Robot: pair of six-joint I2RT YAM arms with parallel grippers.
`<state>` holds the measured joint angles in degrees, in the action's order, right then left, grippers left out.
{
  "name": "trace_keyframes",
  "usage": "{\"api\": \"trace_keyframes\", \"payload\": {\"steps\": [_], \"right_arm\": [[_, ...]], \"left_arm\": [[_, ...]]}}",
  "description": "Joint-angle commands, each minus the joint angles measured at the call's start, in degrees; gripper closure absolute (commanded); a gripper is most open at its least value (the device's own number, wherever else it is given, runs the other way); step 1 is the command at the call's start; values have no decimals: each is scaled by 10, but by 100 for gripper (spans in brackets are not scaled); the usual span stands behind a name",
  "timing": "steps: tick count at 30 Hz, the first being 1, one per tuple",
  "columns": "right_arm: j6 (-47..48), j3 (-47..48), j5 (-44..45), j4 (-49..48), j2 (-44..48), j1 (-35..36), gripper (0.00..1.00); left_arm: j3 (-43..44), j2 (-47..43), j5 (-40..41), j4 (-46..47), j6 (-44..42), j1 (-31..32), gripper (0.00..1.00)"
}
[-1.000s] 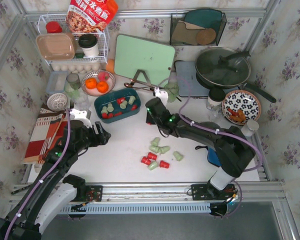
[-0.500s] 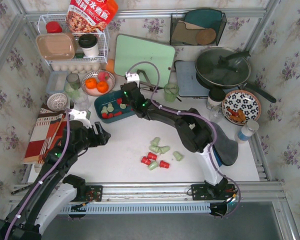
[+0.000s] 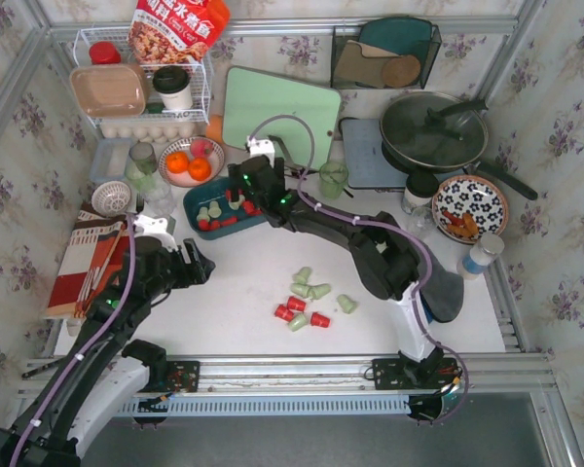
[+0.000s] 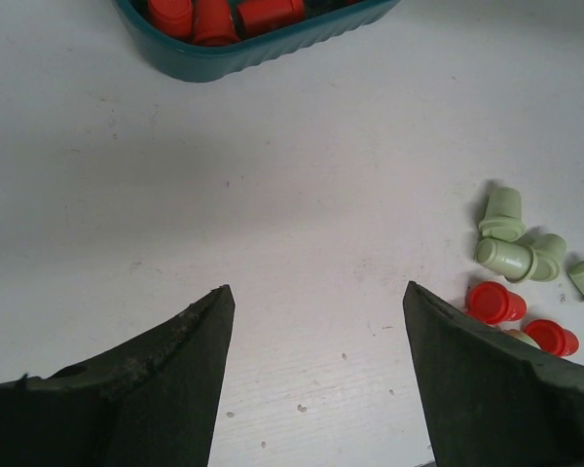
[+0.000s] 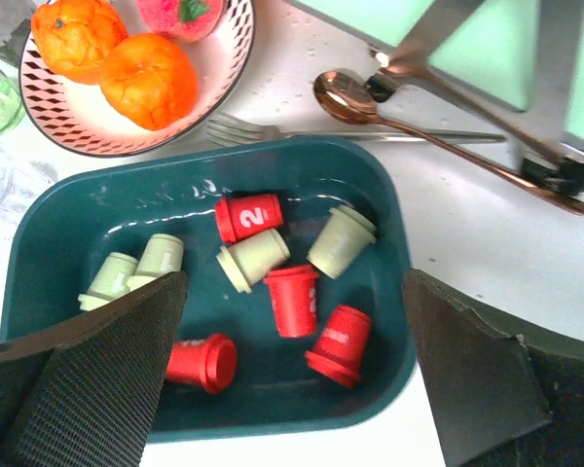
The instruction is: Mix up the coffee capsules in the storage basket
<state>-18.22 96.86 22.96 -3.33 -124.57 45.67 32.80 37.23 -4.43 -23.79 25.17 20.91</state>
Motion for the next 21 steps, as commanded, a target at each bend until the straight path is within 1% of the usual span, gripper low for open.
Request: {"api": "trace_keyframes", "payload": {"steps": [1,3,6,8,10,11,12,16,21], "right_arm": [[28,-39,30,4,52,0,0],[49,-61,45,12,77,1,0],[87,-95,106,18,123,4,0],[106,-119,150,20,147,4,0],[114,-141,184,21,175,5,0],[114,-157,197,21,190,4,0],[114,-175,203,16,207,4,0],[102,-283,181,-23,292,4,0],[82,-418,113,-80,395,5,0]], "left_arm": [[0,8,6,9,3,-1,27],[0,12,14,8,3,-1,27],[1,13,43,-1,7,-2,25],[0,9,61,-7,11,-2,22],[-5,1,71,-9,17,-3,7],[-11,-3,76,-8,22,-3,0],[-14,-7,79,-8,25,-3,1],[-19,-21,92,-14,34,-3,1],[-24,-11,1,26,-4,-3,1]]}}
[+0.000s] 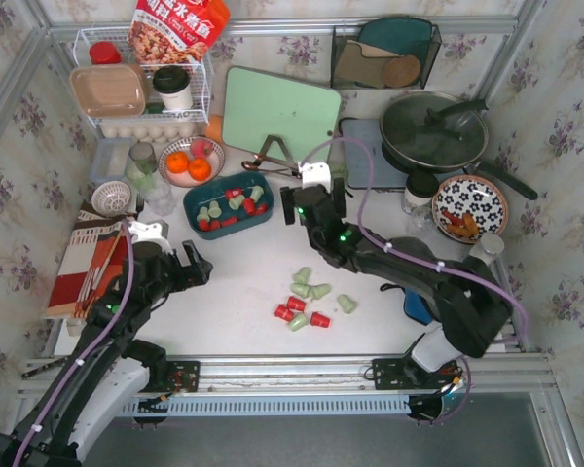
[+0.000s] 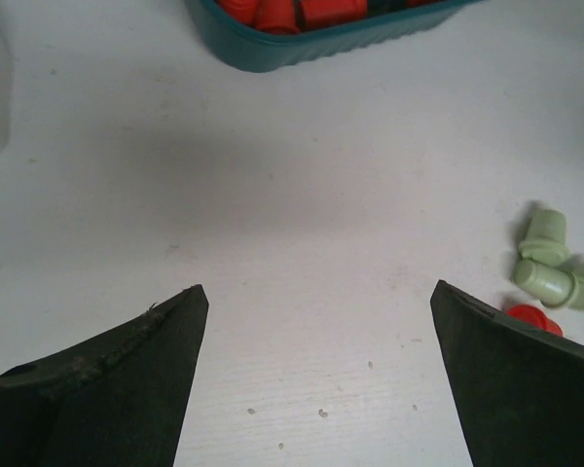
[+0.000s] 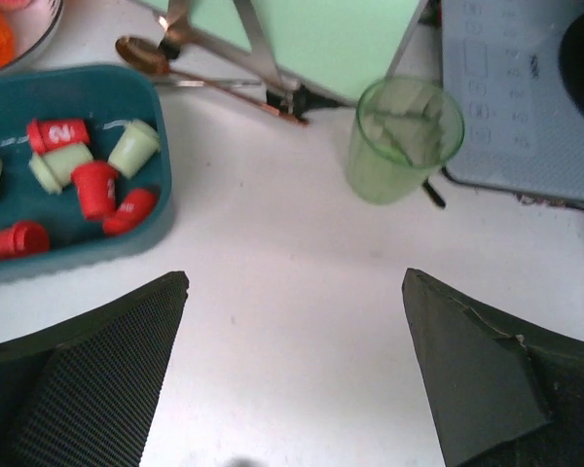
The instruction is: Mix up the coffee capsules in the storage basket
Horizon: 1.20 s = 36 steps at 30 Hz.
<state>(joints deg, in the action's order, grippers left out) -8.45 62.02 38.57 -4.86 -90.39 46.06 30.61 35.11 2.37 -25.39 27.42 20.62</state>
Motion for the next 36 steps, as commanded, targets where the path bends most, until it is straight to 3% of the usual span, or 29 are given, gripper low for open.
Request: {"api": "trace_keyframes", "payload": {"steps": [1,4,7,15,25,29,36], "right_arm": [[-22,-93,-57,-74,70,1,0],[-51,-155,-74,-97,125,1,0],[-63,-215,-84,-117,175,1,0],[-58,-326,-86,-167,215,1,0],[-29,-363,-93,-189,216,1,0],[-28,-364,-100,-186,223,1,0],[-27,-364,-102,-182,234,1,0]], "left_arm": [[-2,17,-91,54,-34,0,1],[3,48,-158,78,-51,6,9],[9,75,-173,84,-62,40,12],[10,120,-83,76,-95,200,12],[55,236,-20,90,-116,317,14],[88,296,12,85,-93,350,17],[128,403,56,100,-60,414,16]]}}
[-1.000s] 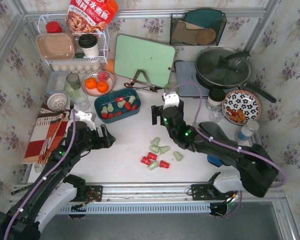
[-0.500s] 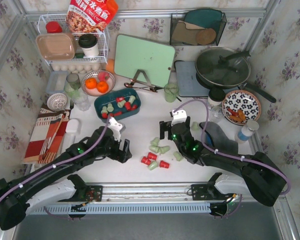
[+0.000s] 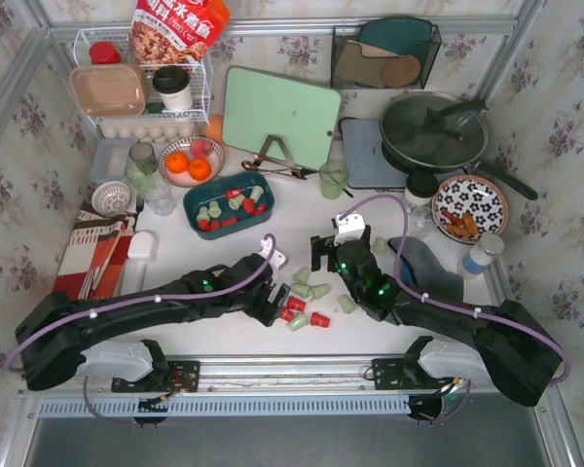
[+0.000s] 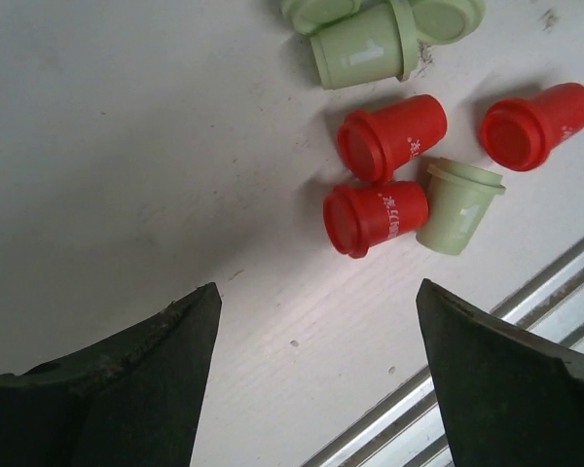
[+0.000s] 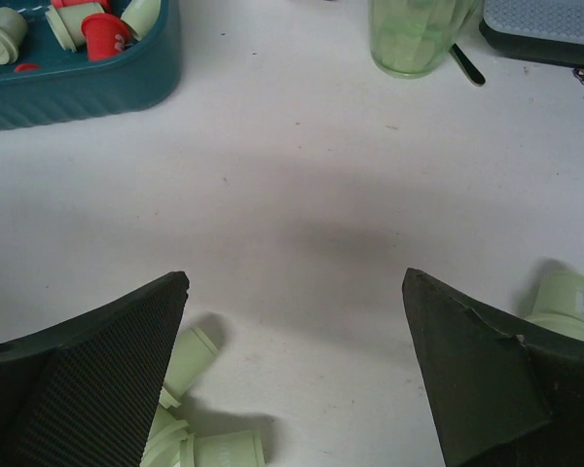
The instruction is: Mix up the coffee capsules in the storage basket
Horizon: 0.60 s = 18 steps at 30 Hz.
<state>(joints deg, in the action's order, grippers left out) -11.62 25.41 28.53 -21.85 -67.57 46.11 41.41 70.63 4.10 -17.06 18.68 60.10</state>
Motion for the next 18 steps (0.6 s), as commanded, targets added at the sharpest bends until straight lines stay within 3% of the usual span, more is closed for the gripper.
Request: {"api": "trace_keyframes", "payload": {"steps": [1,7,18], "right_arm": [[5,2,-3,-12,7,0,0],[5,2,-5,-9,9,0,0],[9,3,-8,-8,11,0,0]], "left_arm": [[29,62,42,16,33,26,16],[73,136,90,-10,54,59,16],[81,173,80,3,71,64,17]]}}
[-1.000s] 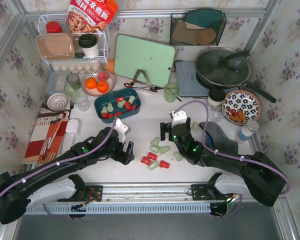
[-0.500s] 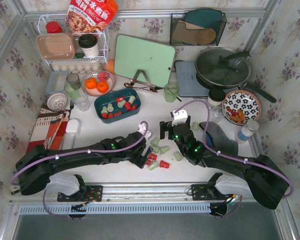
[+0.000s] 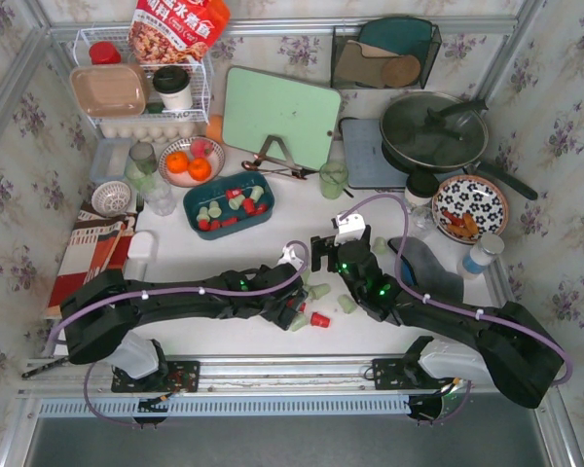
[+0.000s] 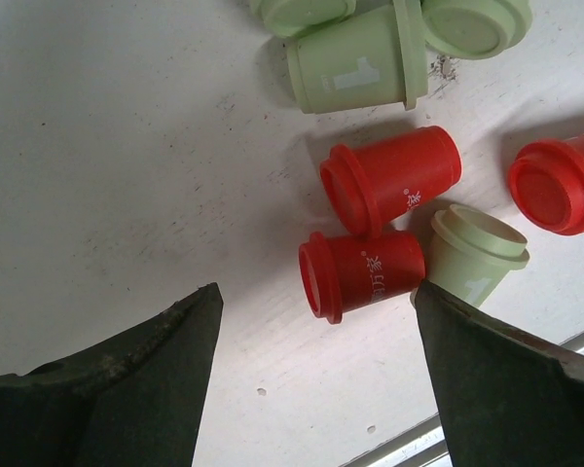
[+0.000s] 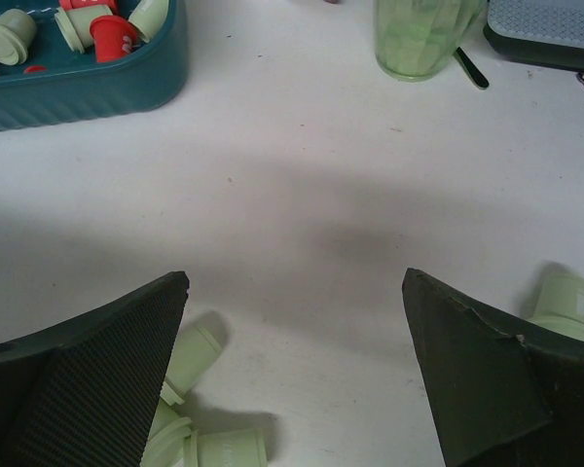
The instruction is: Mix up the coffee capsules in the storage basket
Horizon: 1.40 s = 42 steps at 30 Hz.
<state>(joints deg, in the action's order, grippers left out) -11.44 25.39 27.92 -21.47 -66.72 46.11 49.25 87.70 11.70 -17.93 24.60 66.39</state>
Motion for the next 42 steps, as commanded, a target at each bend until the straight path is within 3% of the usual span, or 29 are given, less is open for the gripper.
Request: {"api": "trace_keyframes", "payload": {"steps": [1,12,17,23,28,35,42], "right_arm": [[7,3,-2,-11,3,0,0],[9,5,-4,-9,-4,0,0],[13,7,1,-7,-4,0,0],[20,8,9,-3,4,0,0],[27,10,16,1,4,0,0],[34,21,37,28,20,0,0],[27,28,57,59,60,0,0]], "left_arm": [[2,2,2,14,13,3,17],[8,18,11,23,33,8,18],[-1,20,39,20,35,8,32],[-10,25,41,42,39,8,37],[-13,20,45,58,37,8,55],[-16,-21,68,51,15,8,62],[-7,-122,108,1,-21,-11,66]]}}
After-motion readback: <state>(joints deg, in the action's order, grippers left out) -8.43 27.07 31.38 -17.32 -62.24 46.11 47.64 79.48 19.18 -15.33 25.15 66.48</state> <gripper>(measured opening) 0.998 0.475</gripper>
